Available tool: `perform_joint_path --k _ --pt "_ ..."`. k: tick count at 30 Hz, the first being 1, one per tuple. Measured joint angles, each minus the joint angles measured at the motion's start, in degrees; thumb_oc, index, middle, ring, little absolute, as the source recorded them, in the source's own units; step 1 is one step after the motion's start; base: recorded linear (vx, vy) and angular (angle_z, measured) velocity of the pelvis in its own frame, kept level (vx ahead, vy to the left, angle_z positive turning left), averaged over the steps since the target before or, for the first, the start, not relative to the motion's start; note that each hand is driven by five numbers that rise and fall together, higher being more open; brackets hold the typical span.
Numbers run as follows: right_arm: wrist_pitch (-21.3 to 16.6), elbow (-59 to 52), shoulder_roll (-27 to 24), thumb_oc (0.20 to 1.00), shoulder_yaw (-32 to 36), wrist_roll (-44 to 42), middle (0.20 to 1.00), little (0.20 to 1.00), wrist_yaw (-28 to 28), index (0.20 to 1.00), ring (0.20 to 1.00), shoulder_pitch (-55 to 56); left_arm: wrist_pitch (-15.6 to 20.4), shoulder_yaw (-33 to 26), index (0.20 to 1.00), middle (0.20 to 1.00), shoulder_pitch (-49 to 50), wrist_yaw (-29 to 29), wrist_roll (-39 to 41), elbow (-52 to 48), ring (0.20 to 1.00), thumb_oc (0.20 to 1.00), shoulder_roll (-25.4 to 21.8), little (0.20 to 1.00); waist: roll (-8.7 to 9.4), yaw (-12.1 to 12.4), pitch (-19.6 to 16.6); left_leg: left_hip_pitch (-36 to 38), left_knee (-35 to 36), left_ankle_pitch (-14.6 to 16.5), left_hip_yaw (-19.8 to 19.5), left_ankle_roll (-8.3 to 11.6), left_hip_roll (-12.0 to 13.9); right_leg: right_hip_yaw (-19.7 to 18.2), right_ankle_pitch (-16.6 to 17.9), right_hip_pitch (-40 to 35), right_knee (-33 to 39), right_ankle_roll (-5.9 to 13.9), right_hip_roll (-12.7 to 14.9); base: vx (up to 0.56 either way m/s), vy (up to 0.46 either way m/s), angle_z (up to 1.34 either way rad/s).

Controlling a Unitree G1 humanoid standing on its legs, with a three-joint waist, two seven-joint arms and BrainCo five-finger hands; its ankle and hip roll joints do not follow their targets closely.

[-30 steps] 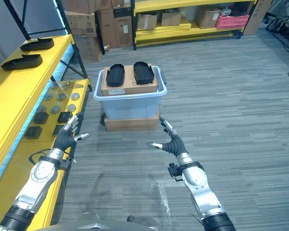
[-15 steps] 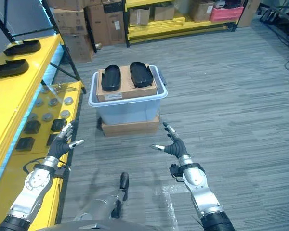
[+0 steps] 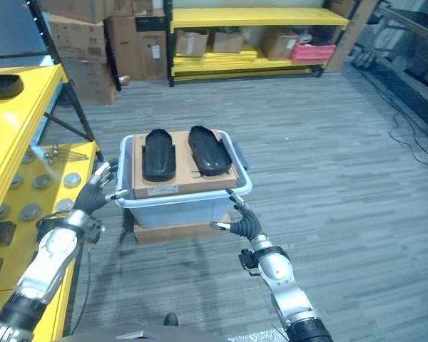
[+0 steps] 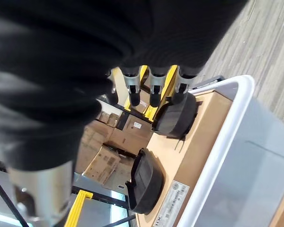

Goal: Move parts from the plastic box to the shelf.

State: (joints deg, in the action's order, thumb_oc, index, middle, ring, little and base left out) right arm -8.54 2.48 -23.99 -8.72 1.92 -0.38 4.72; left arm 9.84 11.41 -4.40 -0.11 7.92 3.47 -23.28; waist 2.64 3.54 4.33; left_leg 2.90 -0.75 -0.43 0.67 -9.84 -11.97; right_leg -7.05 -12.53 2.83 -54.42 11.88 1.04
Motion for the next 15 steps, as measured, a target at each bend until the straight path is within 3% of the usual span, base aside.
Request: perform_joint_path --k 1,2,3,4,5,7,8,9,10,11,12,13,14,15 --pt "-0.1 -0.1 0.5 1.000 -0.2 0.3 1.000 1.000 0.1 1.000 1.000 -1.5 -0.2 0.4 1.000 1.000 -0.3 -0.7 -0.4 0.8 1.000 1.000 -0.3 1.000 -0.99 -0.6 1.7 2.7 -0.1 0.5 -2.8 -0.58 0.1 3.8 -0.4 5.2 -7.7 -2.61 2.0 0.20 -0.004 0.49" --pt "-0.1 0.0 0.5 1.000 -0.2 0.3 1.000 1.000 0.1 1.000 1.000 -1.5 -0.4 1.0 1.000 1.000 -0.4 -0.6 -0.5 1.3 1.000 1.000 -0.5 1.000 -1.52 -1.6 2.0 3.7 -0.1 0.5 -3.4 -0.47 0.3 5.0 -0.8 6.8 -8.3 -3.44 2.2 0.20 0.001 0.69" --pt "0.0 0.1 0.5 1.000 -0.1 0.2 1.000 1.000 0.1 1.000 1.000 -1.3 -0.5 1.2 1.000 1.000 -0.4 -0.6 -0.8 1.4 1.000 1.000 -0.6 1.000 -2.37 -2.1 2.2 4.6 -0.1 1.2 -3.8 0.81 0.8 8.4 -2.0 9.5 -6.0 -5.33 5.9 0.18 -0.103 0.59" --pt "-0.1 0.3 0.0 1.000 0.4 0.2 1.000 1.000 0.2 1.000 1.000 -1.7 -0.5 0.9 1.000 1.000 -0.3 -0.7 -0.8 1.3 1.000 1.000 0.0 1.000 -3.20 -1.8 2.3 5.2 0.3 1.6 -2.5 0.96 0.7 16.4 -2.7 10.0 1.5 -6.72 12.2 0.20 -0.146 0.23" --pt "0.0 0.8 0.0 1.000 0.0 0.2 1.000 1.000 0.2 1.000 1.000 -2.1 -0.5 -0.2 1.000 1.000 0.9 -0.8 -0.8 1.1 1.000 1.000 0.1 1.000 -4.42 -0.9 2.2 5.8 0.3 2.4 -2.7 2.20 1.2 17.9 -1.6 11.7 12.5 -7.07 14.9 0.25 -0.202 0.11" --pt "0.0 0.8 -0.1 1.000 -0.2 0.1 1.000 1.000 0.1 1.000 1.000 -1.3 -0.5 -0.3 1.000 1.000 1.3 -1.0 -0.8 1.6 1.000 1.000 0.5 1.000 -6.21 -2.3 2.4 6.3 1.0 2.7 -6.2 2.61 2.3 17.7 -0.2 10.5 28.8 -7.29 13.9 0.19 -0.194 0.52" --pt "0.2 0.9 0.0 1.000 -0.4 0.2 1.000 1.000 0.0 1.000 1.000 -0.9 -0.5 -0.2 1.000 1.000 1.1 -0.9 -0.8 1.8 1.000 1.000 0.5 1.000 -6.33 -2.7 2.4 6.5 1.2 2.7 -7.0 2.62 3.0 15.3 1.9 10.0 36.1 -6.27 11.9 0.17 -0.233 0.66" --pt "0.3 1.0 0.0 1.000 -0.7 0.2 1.000 1.000 -0.2 1.000 1.000 -0.8 -0.5 -0.2 1.000 1.000 1.1 -1.0 -0.8 3.3 1.000 1.000 0.8 1.000 -6.31 -2.5 2.5 7.5 1.3 3.1 -7.1 3.43 4.5 10.8 7.9 9.7 45.4 -6.40 6.7 0.09 -0.153 0.51" --pt "0.3 1.0 0.0 1.000 -0.6 0.2 1.000 1.000 -0.2 1.000 1.000 -0.9 -0.5 0.0 1.000 1.000 1.0 -1.1 -0.8 4.5 1.000 1.000 0.9 1.000 -6.20 -3.2 2.5 8.2 1.1 3.5 -7.7 4.00 5.1 7.5 12.2 9.1 49.5 -6.70 4.1 0.08 -0.176 0.48" --pt "0.2 0.9 0.0 1.000 -0.6 0.2 1.000 1.000 -0.2 1.000 1.000 -0.9 -0.5 0.1 1.000 1.000 1.0 -1.1 -0.8 5.3 1.000 1.000 0.8 1.000 -5.70 -4.1 2.2 8.4 0.8 3.6 -8.6 4.30 5.1 4.5 15.4 8.4 52.7 -6.72 2.2 0.04 -0.112 0.57" --pt "0.1 0.7 0.1 1.000 -0.5 0.2 1.000 1.000 -0.1 1.000 1.000 -0.8 -0.5 0.2 1.000 1.000 0.9 -1.1 -0.8 5.3 1.000 1.000 0.6 1.000 -4.38 -4.6 2.4 9.1 0.8 3.7 -8.3 4.95 4.4 4.0 18.2 7.7 53.5 -7.60 2.0 0.07 -0.187 0.90" --pt "0.1 0.8 0.0 1.000 -0.2 0.1 1.000 1.000 -0.1 1.000 1.000 0.4 -0.4 0.4 1.000 1.000 1.2 -1.1 -0.9 4.4 1.000 1.000 -0.1 1.000 -0.45 -5.5 2.1 11.2 0.6 5.3 -8.9 7.42 1.8 1.2 24.8 5.6 52.5 -9.39 2.9 0.06 -0.219 0.55" --pt "0.1 1.7 -0.8 1.000 0.2 0.2 1.000 1.000 -0.1 1.000 1.000 0.3 -0.3 0.5 1.000 1.000 1.6 -1.3 -0.9 4.6 1.000 1.000 1.2 1.000 -1.67 -4.6 2.3 11.6 0.0 7.1 -8.7 7.29 2.7 1.1 24.6 5.2 52.4 -8.66 2.2 0.11 -0.317 0.33" --pt "0.1 1.8 -0.8 1.000 0.3 0.2 1.000 1.000 0.0 1.000 1.000 0.3 -0.3 0.6 1.000 1.000 1.8 -1.3 -0.9 4.5 1.000 1.000 1.2 1.000 -1.59 -4.4 2.3 11.3 -0.5 7.5 -8.6 7.56 2.7 0.9 24.7 5.2 52.5 -8.70 2.3 0.08 -0.242 -0.13"
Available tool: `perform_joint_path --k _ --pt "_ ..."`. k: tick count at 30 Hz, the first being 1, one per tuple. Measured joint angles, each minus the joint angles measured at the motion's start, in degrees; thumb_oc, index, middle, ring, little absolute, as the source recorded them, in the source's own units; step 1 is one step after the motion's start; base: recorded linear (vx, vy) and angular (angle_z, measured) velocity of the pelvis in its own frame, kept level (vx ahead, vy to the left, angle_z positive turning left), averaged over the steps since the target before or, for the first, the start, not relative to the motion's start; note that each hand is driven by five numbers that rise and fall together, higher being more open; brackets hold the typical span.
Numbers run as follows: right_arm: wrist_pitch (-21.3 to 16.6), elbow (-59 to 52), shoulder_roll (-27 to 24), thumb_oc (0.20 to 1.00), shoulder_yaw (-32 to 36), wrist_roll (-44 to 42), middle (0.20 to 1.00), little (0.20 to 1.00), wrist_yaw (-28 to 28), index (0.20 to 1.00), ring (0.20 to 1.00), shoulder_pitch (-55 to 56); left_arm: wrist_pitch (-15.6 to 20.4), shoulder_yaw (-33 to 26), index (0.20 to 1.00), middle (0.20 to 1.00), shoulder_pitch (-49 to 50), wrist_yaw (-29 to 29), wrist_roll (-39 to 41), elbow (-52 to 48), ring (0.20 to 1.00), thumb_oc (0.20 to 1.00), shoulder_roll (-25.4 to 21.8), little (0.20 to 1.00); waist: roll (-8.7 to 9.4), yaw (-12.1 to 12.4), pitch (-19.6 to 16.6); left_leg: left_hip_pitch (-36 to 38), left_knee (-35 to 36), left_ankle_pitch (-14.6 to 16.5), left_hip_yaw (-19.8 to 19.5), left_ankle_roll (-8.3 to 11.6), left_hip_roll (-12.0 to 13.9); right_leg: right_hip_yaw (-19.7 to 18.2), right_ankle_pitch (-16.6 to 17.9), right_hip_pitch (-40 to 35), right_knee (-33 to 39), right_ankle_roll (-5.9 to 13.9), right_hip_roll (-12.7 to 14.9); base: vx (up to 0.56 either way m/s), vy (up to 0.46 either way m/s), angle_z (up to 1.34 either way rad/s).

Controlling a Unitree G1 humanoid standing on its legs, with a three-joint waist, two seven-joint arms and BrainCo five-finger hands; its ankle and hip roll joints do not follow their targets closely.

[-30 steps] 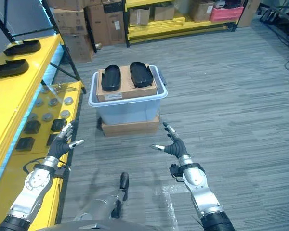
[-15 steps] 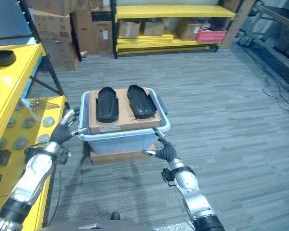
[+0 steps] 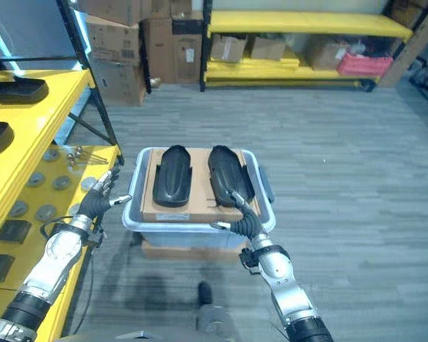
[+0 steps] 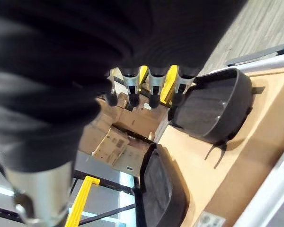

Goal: Move parts from the plastic box to the shelf.

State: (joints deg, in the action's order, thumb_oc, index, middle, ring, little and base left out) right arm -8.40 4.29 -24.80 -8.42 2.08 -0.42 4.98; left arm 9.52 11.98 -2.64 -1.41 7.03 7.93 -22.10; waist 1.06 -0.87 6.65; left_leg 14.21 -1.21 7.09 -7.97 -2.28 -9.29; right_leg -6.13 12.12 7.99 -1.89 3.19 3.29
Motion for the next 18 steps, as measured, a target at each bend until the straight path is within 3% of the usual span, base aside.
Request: perform_joint_path --k 1,2,4,5,6,7,9,11,14,15,16,18 --pt "0.0 0.0 0.0 1.000 0.0 0.0 1.000 1.000 0.0 1.000 1.000 0.0 0.0 0.0 1.000 1.000 0.0 0.0 0.0 0.0 1.000 1.000 0.0 1.000 0.00 0.0 0.0 0.0 0.0 0.0 0.0 0.00 0.0 0.0 0.0 0.0 0.0 0.00 0.0 0.05 -0.143 0.52" --pt "0.0 0.0 -0.9 1.000 0.6 -0.1 1.000 1.000 0.3 1.000 1.000 -0.2 0.4 0.4 1.000 1.000 -0.6 0.1 -0.2 -1.6 1.000 1.000 -0.2 1.000 -0.64 -0.3 1.2 -4.0 -0.1 1.8 1.7 -0.07 4.4 1.9 0.0 -1.6 3.6 -0.94 0.5 0.06 -0.167 0.61" --pt "0.1 0.7 -0.7 1.000 0.8 -0.2 1.000 1.000 0.2 1.000 1.000 -0.7 0.5 0.2 1.000 1.000 -0.1 0.1 -0.2 -2.6 1.000 1.000 -0.2 1.000 -0.44 0.3 1.7 -3.0 1.4 -0.1 3.2 1.07 5.5 2.8 0.1 -2.8 5.2 -0.06 0.3 0.09 -0.276 0.47" --pt "-0.1 1.2 -0.4 1.000 0.6 -0.7 1.000 1.000 0.1 1.000 1.000 -0.9 0.5 -0.2 1.000 1.000 0.5 0.1 -0.1 -2.6 1.000 1.000 0.2 1.000 -1.09 0.6 1.7 -2.8 2.3 -1.0 3.3 0.46 6.8 5.7 -1.2 -3.7 6.5 0.85 0.2 0.05 -0.211 0.03" --pt "-0.1 1.2 -0.5 1.000 0.7 -0.9 1.000 1.000 -0.2 1.000 1.000 -0.6 0.6 -1.0 1.000 1.000 1.7 0.0 0.3 -3.3 1.000 1.000 1.4 1.000 -2.77 1.8 1.4 -2.1 3.6 -1.1 4.1 0.42 9.4 7.8 -3.2 -3.6 5.1 1.27 -1.3 0.04 -0.263 0.03" --pt "-0.3 1.0 -0.5 1.000 1.1 -2.4 1.000 1.000 -0.3 1.000 1.000 -0.4 0.7 -0.8 1.000 1.000 3.9 -0.6 1.8 -4.5 1.000 1.000 2.0 1.000 -4.34 2.5 1.0 -2.0 4.4 -1.8 3.8 1.78 12.3 8.2 -6.8 -2.2 -3.4 1.85 -1.7 0.02 -0.195 0.04" --pt "-0.4 -0.2 -0.3 1.000 2.4 -3.1 1.000 1.000 -0.3 1.000 1.000 0.6 0.8 -0.7 1.000 1.000 4.6 -0.7 3.1 -5.0 1.000 1.000 0.8 1.000 -1.34 3.2 0.1 -2.1 4.7 -2.3 2.7 2.66 11.0 6.7 -9.2 -3.8 -2.9 2.73 1.1 0.01 -0.142 0.20" --pt "-0.6 -0.2 -0.5 1.000 3.7 -4.2 1.000 1.000 -0.1 1.000 1.000 0.0 0.5 -0.6 1.000 1.000 4.9 -0.9 4.1 -4.0 1.000 1.000 0.7 1.000 -1.65 3.1 0.7 -2.5 4.3 -3.8 2.2 4.84 12.1 6.9 -6.1 -6.6 2.0 1.29 0.4 0.02 -0.110 0.06" --pt "-0.7 0.1 -1.2 1.000 5.7 -4.5 1.000 1.000 0.6 1.000 1.000 0.6 0.9 -0.5 1.000 1.000 4.7 -0.6 4.1 -5.6 1.000 1.000 0.8 1.000 -1.05 1.9 0.9 -4.1 1.0 -3.4 2.0 6.02 11.9 7.4 -4.4 -10.3 6.7 0.05 0.5 0.05 -0.085 0.05" --pt "-0.7 0.1 -1.2 1.000 5.7 -4.5 1.000 1.000 0.6 1.000 1.000 0.6 0.9 -0.5 1.000 1.000 4.7 -0.6 4.1 -5.6 1.000 1.000 0.8 1.000 -1.05 1.9 0.9 -4.1 1.0 -3.4 2.0 6.02 11.9 7.4 -4.4 -10.3 6.7 0.05 0.5 0.06 -0.080 0.13" --pt "-1.0 1.0 -3.5 1.000 6.4 -4.2 1.000 1.000 0.9 1.000 1.000 0.6 0.9 -0.4 1.000 1.000 4.0 -0.4 4.0 -7.4 1.000 1.000 0.8 1.000 -2.99 0.8 0.5 -4.0 3.8 -4.2 1.9 5.62 13.2 8.3 -5.1 -10.2 6.8 0.25 -1.1 0.02 -0.025 0.11" --pt "-1.0 3.6 -5.0 1.000 8.5 -3.8 1.000 1.000 2.3 1.000 1.000 0.7 1.6 -0.4 1.000 1.000 2.5 -0.4 4.0 -9.8 1.000 1.000 0.8 1.000 -3.90 0.4 0.3 -3.6 5.1 -3.9 1.8 5.91 14.2 8.7 -5.2 -10.2 7.1 0.50 -1.8 0.05 -0.044 0.18"
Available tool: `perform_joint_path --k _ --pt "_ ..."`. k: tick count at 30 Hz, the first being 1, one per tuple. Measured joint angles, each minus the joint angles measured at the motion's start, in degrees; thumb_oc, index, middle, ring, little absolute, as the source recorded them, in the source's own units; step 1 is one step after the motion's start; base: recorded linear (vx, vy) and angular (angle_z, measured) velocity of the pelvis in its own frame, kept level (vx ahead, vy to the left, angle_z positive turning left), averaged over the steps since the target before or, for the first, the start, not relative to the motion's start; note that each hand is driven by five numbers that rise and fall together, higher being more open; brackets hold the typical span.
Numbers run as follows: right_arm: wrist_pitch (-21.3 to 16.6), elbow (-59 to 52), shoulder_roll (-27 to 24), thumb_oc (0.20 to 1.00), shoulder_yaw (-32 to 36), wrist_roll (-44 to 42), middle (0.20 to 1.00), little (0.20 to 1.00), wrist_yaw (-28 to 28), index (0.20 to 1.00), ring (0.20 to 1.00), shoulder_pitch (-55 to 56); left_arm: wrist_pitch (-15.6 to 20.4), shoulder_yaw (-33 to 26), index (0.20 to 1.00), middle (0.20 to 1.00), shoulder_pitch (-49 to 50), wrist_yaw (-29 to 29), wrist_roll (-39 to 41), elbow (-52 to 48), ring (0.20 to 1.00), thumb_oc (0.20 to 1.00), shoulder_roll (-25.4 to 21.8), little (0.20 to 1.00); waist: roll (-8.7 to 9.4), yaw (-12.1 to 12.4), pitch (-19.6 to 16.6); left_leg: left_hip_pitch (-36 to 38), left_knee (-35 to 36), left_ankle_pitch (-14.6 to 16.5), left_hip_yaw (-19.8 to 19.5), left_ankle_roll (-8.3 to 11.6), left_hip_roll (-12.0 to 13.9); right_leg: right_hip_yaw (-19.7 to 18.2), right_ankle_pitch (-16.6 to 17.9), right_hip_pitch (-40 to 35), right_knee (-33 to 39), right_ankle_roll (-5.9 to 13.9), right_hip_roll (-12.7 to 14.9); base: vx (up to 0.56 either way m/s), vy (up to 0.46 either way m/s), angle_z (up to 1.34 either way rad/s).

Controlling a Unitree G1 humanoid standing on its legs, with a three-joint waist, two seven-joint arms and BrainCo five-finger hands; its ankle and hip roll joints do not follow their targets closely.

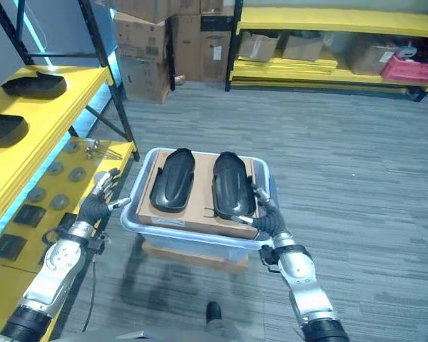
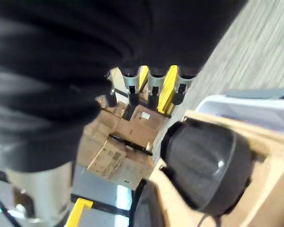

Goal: Move parts from the plastic box to the shelf.

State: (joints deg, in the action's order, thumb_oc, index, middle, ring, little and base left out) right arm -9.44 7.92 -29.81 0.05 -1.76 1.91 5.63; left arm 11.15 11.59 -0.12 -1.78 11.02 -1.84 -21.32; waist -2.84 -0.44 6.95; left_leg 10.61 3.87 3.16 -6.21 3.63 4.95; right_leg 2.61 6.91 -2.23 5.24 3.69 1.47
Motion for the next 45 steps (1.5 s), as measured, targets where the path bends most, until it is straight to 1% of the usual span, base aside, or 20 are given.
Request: perform_joint_path --k 4,7,9,12,14,17,18,21,26,27,30,31,32,35,37,40,41,42,43,45 --pt "-0.1 4.5 -0.6 1.000 0.7 1.4 1.000 1.000 2.4 1.000 1.000 -2.5 0.8 0.5 1.000 1.000 -1.1 -0.1 0.0 -0.3 1.000 1.000 -0.1 1.000 0.94 0.3 0.5 -0.4 0.3 -0.1 -0.1 -0.06 0.1 0.1 0.2 0.4 0.0 -0.16 0.1 0.04 -0.032 0.03" --pt "0.0 7.2 -0.8 1.000 0.5 3.8 1.000 1.000 4.6 1.000 1.000 -6.4 0.9 2.7 1.000 1.000 -0.8 0.0 0.0 0.3 1.000 1.000 -0.8 1.000 2.19 1.1 1.3 -3.1 0.4 -1.0 -0.3 -0.21 -0.4 0.0 1.1 3.2 0.0 -0.55 0.5 0.00 0.000 0.00" --pt "0.1 9.5 -2.2 1.000 -0.5 4.5 1.000 1.000 6.3 1.000 1.000 -9.3 0.9 3.5 1.000 1.000 -0.8 0.1 0.0 0.3 1.000 1.000 -1.2 1.000 2.44 1.6 1.6 -4.6 0.4 -1.7 -0.4 0.17 -0.6 0.0 1.8 4.7 0.0 -0.06 0.7 -0.02 -0.005 0.05" --pt "0.6 13.8 -4.6 1.000 -3.2 7.4 1.000 1.000 10.2 1.000 1.000 -14.5 1.3 4.7 1.000 1.000 -0.7 0.2 0.1 0.3 1.000 1.000 -2.9 1.000 2.63 2.6 2.1 -6.8 0.3 -2.5 -1.3 0.32 -1.1 1.1 2.6 6.8 0.0 -0.43 1.1 -0.09 0.004 0.11" --pt "1.0 16.1 -5.2 1.000 -3.3 8.6 1.000 1.000 11.9 1.000 1.000 -16.8 1.3 4.7 1.000 1.000 -1.0 0.2 0.1 0.3 1.000 1.000 -3.3 1.000 2.45 2.6 2.9 -8.2 0.5 -3.3 -1.8 0.29 -1.4 1.4 3.5 8.0 0.0 -0.60 1.4 -0.10 0.014 0.18" --pt "2.2 23.0 -5.9 1.000 -5.4 9.0 1.000 1.000 15.5 1.000 1.000 -25.5 1.4 5.1 1.000 1.000 -1.9 -0.3 1.2 0.6 1.000 1.000 -4.1 1.000 1.80 4.1 6.4 -11.7 0.3 -4.4 -1.8 0.33 -2.1 1.6 4.7 11.0 -0.3 -0.52 2.1 -0.08 0.019 0.03" --pt "2.3 25.1 -6.8 1.000 -7.3 9.0 1.000 1.000 16.1 1.000 1.000 -27.4 1.6 5.3 1.000 1.000 -2.0 -0.5 1.6 0.6 1.000 1.000 -4.2 1.000 1.82 4.2 6.5 -12.5 0.2 -4.4 -1.8 0.37 -2.3 1.4 4.9 12.2 -0.2 -0.47 2.1 -0.06 0.015 0.13" --pt "3.2 25.4 -7.8 1.000 -7.8 9.7 1.000 1.000 17.5 1.000 1.000 -30.3 1.7 5.5 1.000 1.000 -3.2 -0.5 3.4 0.6 1.000 1.000 -4.2 1.000 1.58 4.8 8.5 -14.8 0.5 -5.5 -1.8 0.40 -2.5 1.4 5.8 14.5 -0.4 -0.49 2.3 -0.05 0.009 0.03" --pt "4.5 34.0 -8.0 1.000 -9.7 10.7 1.000 1.000 20.8 1.000 1.000 -38.0 1.9 8.3 1.000 1.000 -6.2 -1.4 5.8 0.6 1.000 1.000 -4.0 1.000 1.70 5.4 10.5 -18.0 0.4 -6.2 -2.1 0.61 -2.9 1.4 6.6 17.6 -0.4 -0.59 2.5 -0.03 0.014 0.02" --pt "4.9 37.1 -8.5 1.000 -12.4 10.9 1.000 1.000 21.9 1.000 1.000 -40.9 2.0 9.9 1.000 1.000 -7.6 -1.7 6.5 0.6 1.000 1.000 -4.0 1.000 1.76 5.5 11.0 -18.7 0.3 -6.3 -2.1 0.65 -3.0 1.4 6.8 18.2 -0.4 -0.62 2.5 -0.04 0.022 -0.02" --pt "4.7 41.4 -9.1 1.000 -14.9 11.2 1.000 1.000 23.0 1.000 1.000 -44.7 2.9 11.3 1.000 1.000 -9.4 -1.8 7.0 0.6 1.000 1.000 -3.9 1.000 1.65 5.5 12.4 -19.1 0.3 -6.5 -2.1 0.66 -3.0 1.5 6.9 18.6 -0.4 -0.69 2.6 -0.01 0.007 0.00" --pt "5.0 45.4 -9.2 1.000 -17.0 11.2 1.000 1.000 23.2 1.000 1.000 -47.2 2.9 11.7 1.000 1.000 -10.0 -1.8 7.0 0.6 1.000 1.000 -3.9 1.000 1.67 5.5 12.6 -19.6 0.2 -6.6 -2.1 0.69 -3.0 1.6 6.9 19.1 -0.4 -0.67 2.6 0.00 0.000 0.00" --pt "6.3 47.7 -9.4 1.000 -17.4 11.2 1.000 1.000 23.2 1.000 1.000 -48.7 3.1 12.1 1.000 1.000 -10.7 -1.8 7.2 0.6 1.000 1.000 -3.8 1.000 1.58 5.9 12.9 -20.6 0.3 -6.9 -2.2 0.78 -3.1 1.6 7.1 20.1 -0.4 -0.69 2.6 0.00 0.000 0.00" --pt "6.9 52.0 -9.8 1.000 -18.3 11.1 1.000 1.000 23.6 1.000 1.000 -50.8 3.1 12.1 1.000 1.000 -10.8 -3.0 8.2 0.7 1.000 1.000 -2.9 1.000 1.01 6.2 13.9 -21.6 0.3 -7.1 -3.0 0.95 -3.0 2.7 7.2 20.6 -0.4 -0.79 2.6 -0.02 -0.012 0.11" --pt "6.7 61.2 -10.1 1.000 -20.8 9.8 1.000 1.000 23.1 1.000 1.000 -55.1 3.1 12.7 1.000 1.000 -10.5 -3.3 9.9 0.9 1.000 1.000 -1.2 1.000 0.65 7.0 14.2 -22.4 0.2 -7.3 -3.4 1.06 -3.0 3.1 7.2 21.3 -0.4 -0.76 2.7 -0.01 -0.014 0.10" --pt "6.8 64.6 -10.8 1.000 -22.5 8.7 1.000 1.000 21.8 1.000 1.000 -57.7 2.9 13.7 1.000 1.000 -10.2 -3.1 10.2 1.2 1.000 1.000 -1.6 1.000 0.58 6.9 14.3 -23.0 0.3 -7.5 -4.1 1.16 -3.0 3.9 7.2 21.5 -0.4 -0.75 3.0 -0.01 -0.012 0.14" --pt "6.9 67.7 -11.4 0.595 -24.6 8.5 0.595 0.595 20.8 0.595 0.595 -59.8 2.9 13.8 1.000 1.000 -9.8 -2.9 10.2 1.2 1.000 1.000 -1.6 1.000 0.39 7.1 14.4 -23.7 0.2 -7.7 -4.7 1.24 -3.1 4.4 7.2 21.9 -0.4 -0.71 3.1 -0.02 -0.001 0.18" --pt "7.0 69.1 -11.8 0.595 -24.7 8.2 0.595 0.595 19.9 0.595 0.595 -61.0 2.9 13.9 1.000 1.000 -9.9 -2.8 10.2 1.2 1.000 1.000 -1.6 1.000 0.37 7.4 14.4 -24.3 0.2 -8.0 -4.7 1.28 -3.3 4.3 7.2 22.5 -0.4 -0.76 3.1 -0.02 0.001 0.14" --pt "6.9 70.1 -12.1 0.200 -24.6 7.5 0.200 0.200 19.4 0.200 0.200 -61.9 2.9 13.9 1.000 1.000 -10.0 -2.8 10.2 1.3 1.000 1.000 -1.6 1.000 0.35 7.7 14.4 -24.9 0.2 -8.2 -4.8 1.29 -3.4 4.3 7.3 23.1 -0.4 -0.79 3.2 0.00 0.001 0.07" --pt "6.9 70.6 -13.0 0.200 -24.6 6.5 0.200 0.200 18.1 0.200 0.200 -62.2 2.4 14.1 1.000 1.000 -10.5 -2.6 10.2 1.5 1.000 1.000 -1.5 1.000 -0.01 8.4 14.6 -25.4 0.2 -8.5 -5.1 1.30 -3.5 4.4 7.4 23.3 -0.4 -0.76 3.4 0.01 0.010 0.06"
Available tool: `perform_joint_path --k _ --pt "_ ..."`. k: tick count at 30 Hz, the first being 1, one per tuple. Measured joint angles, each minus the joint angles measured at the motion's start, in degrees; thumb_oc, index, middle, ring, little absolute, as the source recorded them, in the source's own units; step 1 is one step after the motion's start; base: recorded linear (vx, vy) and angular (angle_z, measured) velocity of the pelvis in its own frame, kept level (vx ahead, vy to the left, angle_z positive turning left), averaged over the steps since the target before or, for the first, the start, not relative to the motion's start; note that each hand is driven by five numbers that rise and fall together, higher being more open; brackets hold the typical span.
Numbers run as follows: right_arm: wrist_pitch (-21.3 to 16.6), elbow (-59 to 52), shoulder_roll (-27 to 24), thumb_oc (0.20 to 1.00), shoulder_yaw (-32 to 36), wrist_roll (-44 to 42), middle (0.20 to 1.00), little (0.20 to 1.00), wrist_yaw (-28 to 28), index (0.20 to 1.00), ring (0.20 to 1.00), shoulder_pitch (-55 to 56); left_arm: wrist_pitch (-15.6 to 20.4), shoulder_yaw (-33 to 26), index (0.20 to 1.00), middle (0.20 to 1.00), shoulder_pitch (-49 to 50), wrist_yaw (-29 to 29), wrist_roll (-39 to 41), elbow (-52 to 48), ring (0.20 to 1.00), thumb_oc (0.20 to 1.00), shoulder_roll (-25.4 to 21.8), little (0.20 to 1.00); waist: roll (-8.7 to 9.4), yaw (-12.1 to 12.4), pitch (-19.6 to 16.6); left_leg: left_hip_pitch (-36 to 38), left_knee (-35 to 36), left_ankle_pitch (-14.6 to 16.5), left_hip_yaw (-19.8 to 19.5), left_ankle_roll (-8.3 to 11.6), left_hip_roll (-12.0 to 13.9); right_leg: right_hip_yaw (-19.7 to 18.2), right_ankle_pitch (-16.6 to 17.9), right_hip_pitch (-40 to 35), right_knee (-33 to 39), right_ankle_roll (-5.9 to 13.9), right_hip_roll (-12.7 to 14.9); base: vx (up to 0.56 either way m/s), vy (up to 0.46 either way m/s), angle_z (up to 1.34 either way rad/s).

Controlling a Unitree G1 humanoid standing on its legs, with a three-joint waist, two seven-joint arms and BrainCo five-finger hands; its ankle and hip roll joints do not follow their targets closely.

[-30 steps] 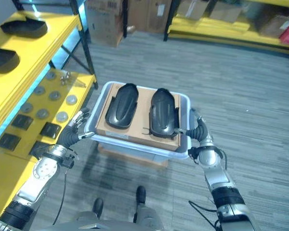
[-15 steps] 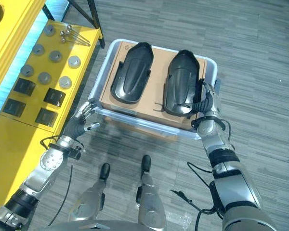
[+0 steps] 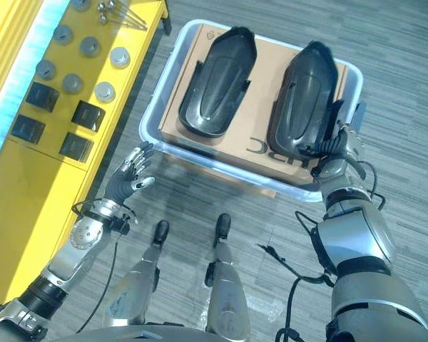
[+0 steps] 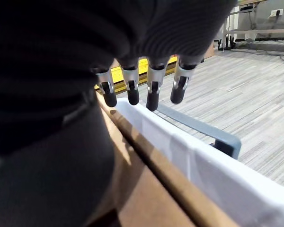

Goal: Move parts from the plastic box to the shelf.

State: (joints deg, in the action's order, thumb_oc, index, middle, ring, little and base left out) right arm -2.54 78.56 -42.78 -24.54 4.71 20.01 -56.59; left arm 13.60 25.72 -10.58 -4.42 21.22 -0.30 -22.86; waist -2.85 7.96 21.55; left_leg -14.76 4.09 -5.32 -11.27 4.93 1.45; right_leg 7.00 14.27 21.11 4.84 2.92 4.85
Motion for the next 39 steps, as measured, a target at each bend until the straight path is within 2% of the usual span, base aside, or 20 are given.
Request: perform_joint_path --k 7,15,18,19,21,26,29,31,35,36,39 --pt "0.6 0.8 -0.4 0.200 0.5 -1.1 0.200 0.200 -0.8 0.200 0.200 -0.3 -0.3 0.1 1.000 1.000 -1.4 1.5 0.0 0.3 1.000 1.000 -0.1 1.000 -0.50 0.8 -0.1 1.4 0.0 -0.2 -0.9 0.18 0.0 0.3 0.2 -1.7 0.0 -0.22 -0.1 0.02 -0.001 0.05" --pt "1.0 -9.3 0.0 0.200 4.6 -3.3 0.200 0.200 -3.5 0.200 0.200 10.4 -1.0 -3.4 1.000 1.000 -1.2 2.3 0.0 0.3 1.000 1.000 -1.1 1.000 -0.47 -1.3 -0.7 5.1 0.1 -0.2 -1.2 0.13 0.0 0.9 -0.1 -5.7 0.0 0.02 0.2 0.01 -0.016 0.03" --pt "0.0 -17.7 0.0 0.200 10.1 -2.1 0.200 0.200 -4.4 0.200 0.200 19.6 -1.3 -6.8 1.000 1.000 1.6 3.5 -0.1 -1.2 1.000 1.000 -3.4 1.000 -0.61 -1.9 -1.1 8.5 0.2 0.3 -1.3 0.05 0.3 1.3 -0.7 -9.2 0.0 0.12 0.3 0.07 -0.036 0.04" --pt "0.5 -19.8 0.0 0.200 12.3 -1.9 0.200 0.200 -4.5 0.200 0.200 25.6 -1.2 -8.2 1.000 1.000 3.4 3.7 -0.1 -1.5 1.000 1.000 -4.2 1.000 -0.79 -2.0 -2.9 10.4 0.3 0.9 -1.6 -0.22 0.2 1.6 -2.0 -11.2 0.0 0.53 0.4 0.10 -0.057 0.05" --pt "0.0 -20.3 -0.1 0.200 12.5 -0.3 0.200 0.200 -4.5 0.200 0.200 30.8 -1.2 -9.6 1.000 1.000 5.2 3.8 -0.1 -1.4 1.000 1.000 -4.5 1.000 -0.66 -2.4 -6.1 10.9 0.3 1.3 -1.5 -0.31 0.3 1.5 -2.4 -11.7 0.0 0.78 0.6 0.07 -0.047 0.05" --pt "0.5 -30.5 0.1 0.200 21.2 6.7 0.200 0.200 -4.5 0.200 0.200 47.1 -1.2 -12.5 1.000 1.000 8.0 4.8 -1.3 -1.5 1.000 1.000 -4.2 1.000 -0.31 -3.5 -10.0 15.3 0.4 2.5 -1.4 -1.37 0.1 1.7 -3.5 -16.6 0.4 1.04 0.9 0.06 -0.030 0.00" --pt "1.4 -34.9 0.1 0.200 23.0 9.9 0.200 0.200 -4.5 0.200 0.200 50.9 -1.3 -13.7 1.000 1.000 10.3 4.9 -2.1 -1.4 1.000 1.000 -4.1 1.000 0.49 -5.2 -11.9 18.2 0.7 3.3 -1.2 -1.60 0.2 1.5 -4.4 -19.2 0.4 0.83 0.8 0.00 -0.008 -0.06" --pt "1.7 -39.3 -0.3 0.200 24.8 12.8 0.200 0.200 -4.4 0.200 0.200 52.2 -1.4 -14.5 1.000 1.000 10.7 5.1 -2.6 -1.3 1.000 1.000 -3.9 1.000 0.98 -6.5 -14.8 19.0 0.7 3.5 -0.7 -1.81 0.2 1.0 -4.4 -19.7 0.4 0.84 0.8 0.03 -0.021 -0.14" --pt "1.7 -46.3 -0.7 0.200 25.5 15.7 0.200 0.200 -4.3 0.200 0.200 52.3 -2.3 -14.3 1.000 1.000 10.5 5.4 -2.5 -1.2 1.000 1.000 -2.7 1.000 1.62 -7.2 -17.3 21.0 0.7 4.0 0.5 -1.65 0.3 -0.3 -4.4 -20.8 0.4 0.83 0.6 0.05 -0.016 -0.21" --pt "1.8 -56.5 -0.9 0.200 27.1 19.2 0.200 0.200 -4.1 0.200 0.200 53.3 -3.0 -14.2 1.000 1.000 10.7 6.1 -2.0 -1.2 1.000 1.000 -2.2 1.000 1.77 -7.9 -18.0 21.6 0.8 4.2 1.8 -1.76 0.4 -1.2 -4.4 -20.9 0.4 0.83 0.6 0.05 -0.006 -0.27" --pt "-0.2 -65.7 -1.5 0.200 28.3 20.5 0.200 0.200 -2.9 0.200 0.200 53.7 -4.0 -13.1 1.000 1.000 10.2 6.5 -1.0 -1.2 1.000 1.000 -1.0 1.000 1.83 -8.4 -19.0 22.0 0.8 4.3 2.1 -1.68 0.4 -1.8 -4.4 -21.1 0.4 0.84 0.5 0.03 -0.004 -0.13"
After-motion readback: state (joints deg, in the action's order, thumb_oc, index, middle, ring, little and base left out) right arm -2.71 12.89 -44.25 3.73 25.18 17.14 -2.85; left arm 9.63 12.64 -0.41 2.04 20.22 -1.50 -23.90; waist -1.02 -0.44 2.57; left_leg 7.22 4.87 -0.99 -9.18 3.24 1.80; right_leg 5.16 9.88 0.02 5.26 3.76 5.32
